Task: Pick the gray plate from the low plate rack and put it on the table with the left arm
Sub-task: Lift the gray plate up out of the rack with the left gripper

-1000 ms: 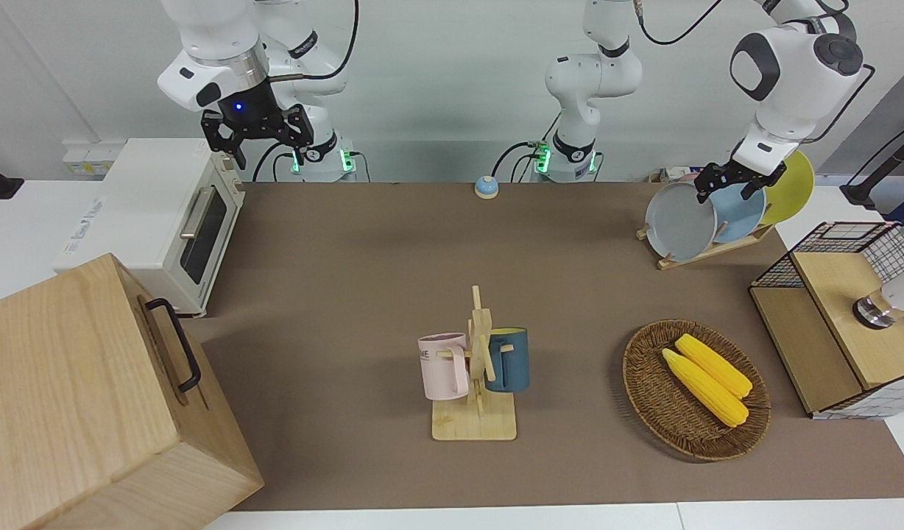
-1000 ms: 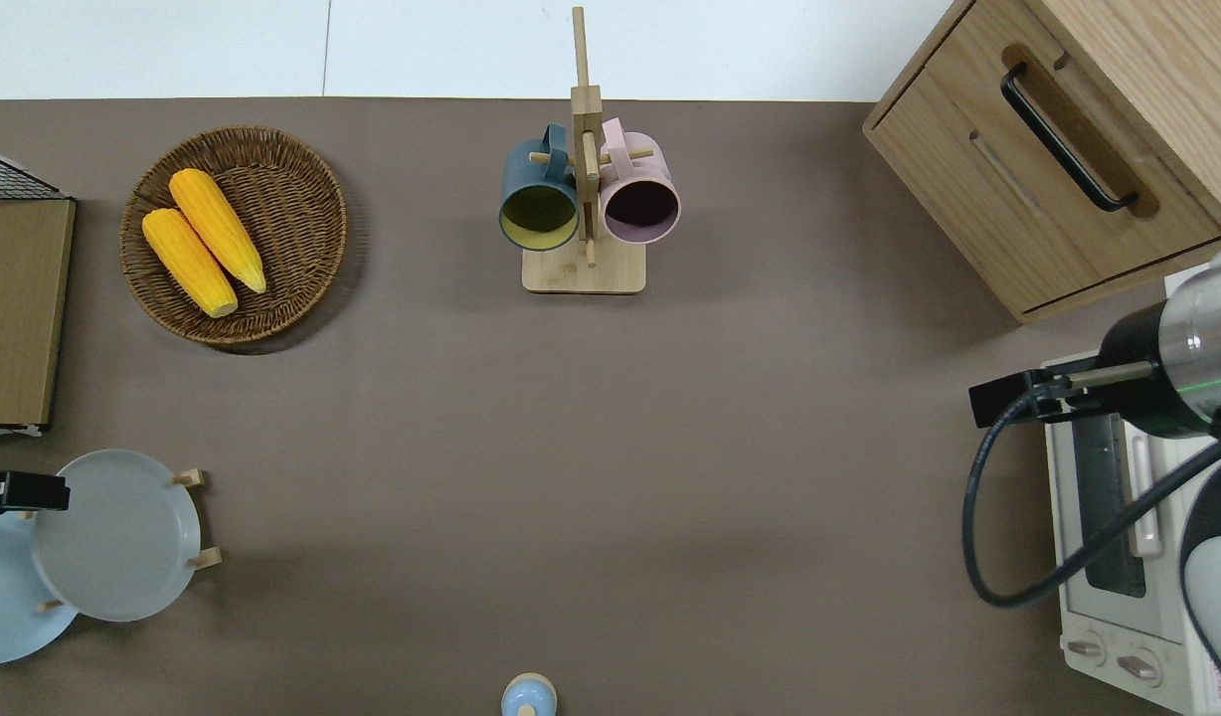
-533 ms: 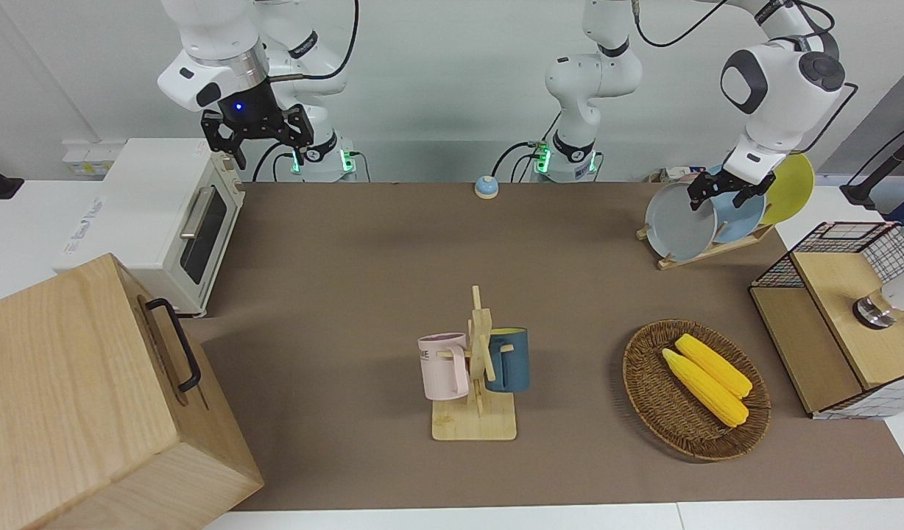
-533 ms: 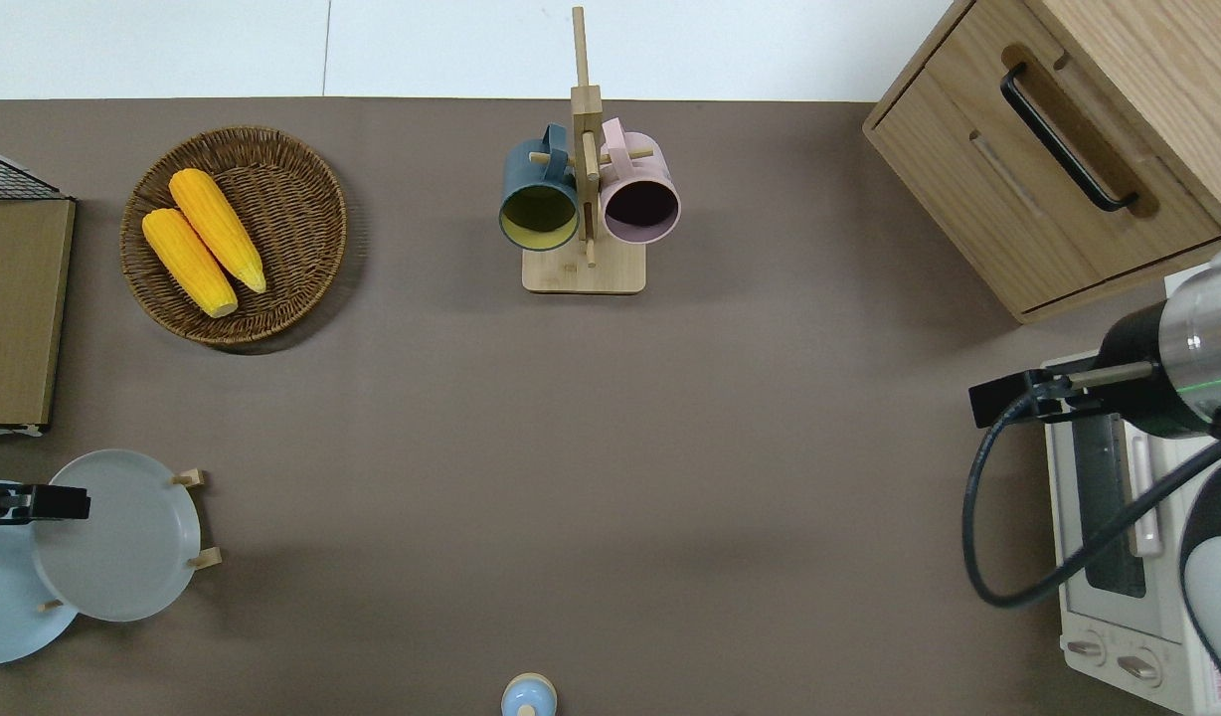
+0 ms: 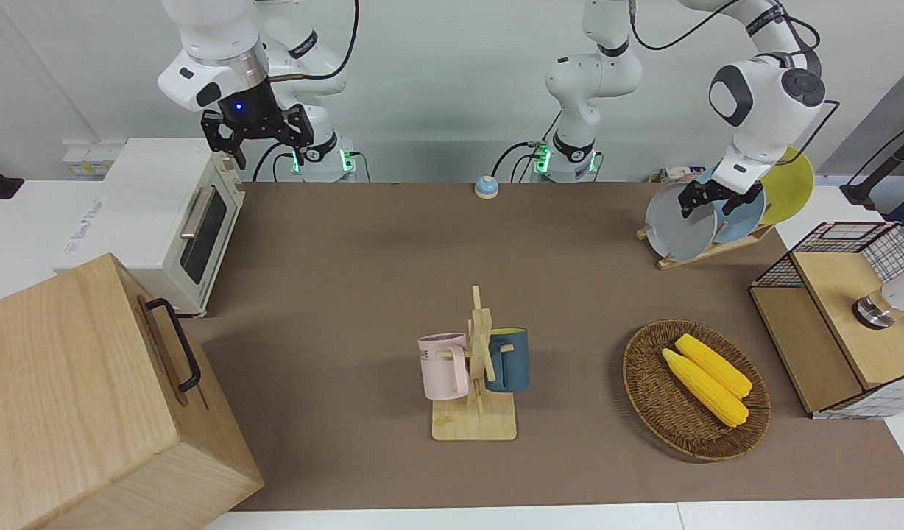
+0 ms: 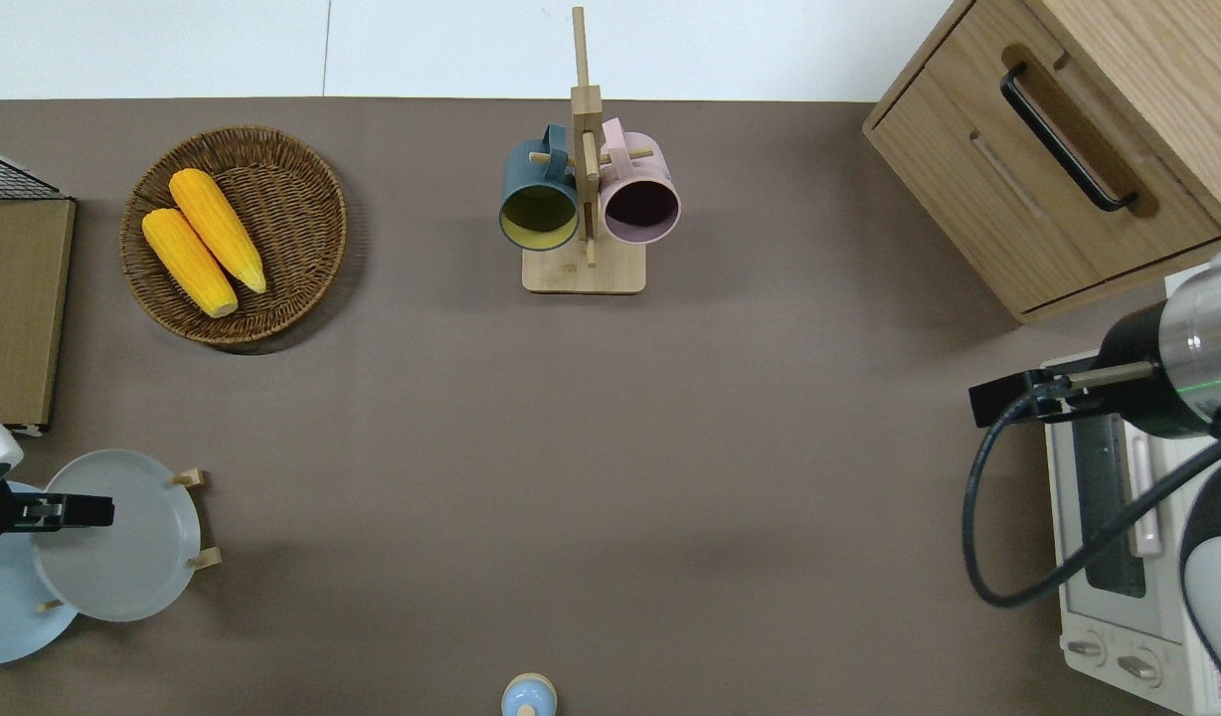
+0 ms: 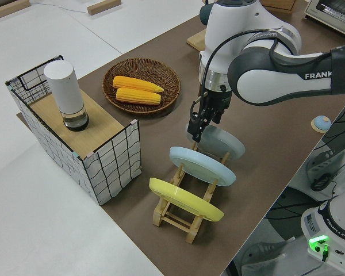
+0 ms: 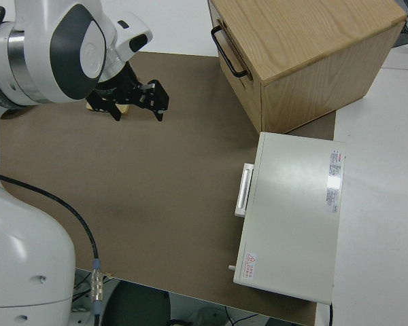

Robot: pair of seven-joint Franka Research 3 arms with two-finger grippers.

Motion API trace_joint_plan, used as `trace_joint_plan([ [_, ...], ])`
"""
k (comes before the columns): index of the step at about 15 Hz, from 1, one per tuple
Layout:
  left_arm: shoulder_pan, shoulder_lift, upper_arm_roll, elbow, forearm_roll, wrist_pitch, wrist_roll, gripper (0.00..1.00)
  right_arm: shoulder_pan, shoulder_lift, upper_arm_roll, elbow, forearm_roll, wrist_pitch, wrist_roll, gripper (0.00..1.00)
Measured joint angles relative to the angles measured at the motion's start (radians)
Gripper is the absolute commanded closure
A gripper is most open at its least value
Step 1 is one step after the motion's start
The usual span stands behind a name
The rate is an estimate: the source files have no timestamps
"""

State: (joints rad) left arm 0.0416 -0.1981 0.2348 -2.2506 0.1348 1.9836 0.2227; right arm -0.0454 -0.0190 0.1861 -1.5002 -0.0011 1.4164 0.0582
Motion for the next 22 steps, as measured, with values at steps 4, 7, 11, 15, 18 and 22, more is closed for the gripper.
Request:
trace_joint_plan([
  [4, 0.002, -0.003, 0.000, -0.006, 0.000, 0.003, 0.001, 0.64, 0.000, 0.000, 0.000, 0.000, 0.000, 0.000, 0.000, 0.011],
  [7, 0.002, -0.003, 0.000, -0.007, 0.000, 0.003, 0.002, 1.00, 0.000, 0.000, 0.000, 0.000, 0.000, 0.000, 0.000, 0.013],
  [11, 0.003, -0.003, 0.000, -0.007, 0.001, 0.007, 0.002, 1.00, 0.000, 0.000, 0.000, 0.000, 0.000, 0.000, 0.000, 0.011],
  [15, 0.003, -0.010, -0.002, -0.008, 0.001, 0.009, 0.002, 1.00, 0.000, 0.000, 0.000, 0.000, 0.000, 0.000, 0.000, 0.013],
  [18, 0.003, -0.012, -0.002, -0.008, 0.001, 0.008, 0.002, 1.00, 0.000, 0.000, 0.000, 0.000, 0.000, 0.000, 0.000, 0.011],
  [22, 0.002, -0.020, -0.004, -0.008, 0.001, 0.006, 0.002, 1.00, 0.000, 0.000, 0.000, 0.000, 0.000, 0.000, 0.000, 0.011],
])
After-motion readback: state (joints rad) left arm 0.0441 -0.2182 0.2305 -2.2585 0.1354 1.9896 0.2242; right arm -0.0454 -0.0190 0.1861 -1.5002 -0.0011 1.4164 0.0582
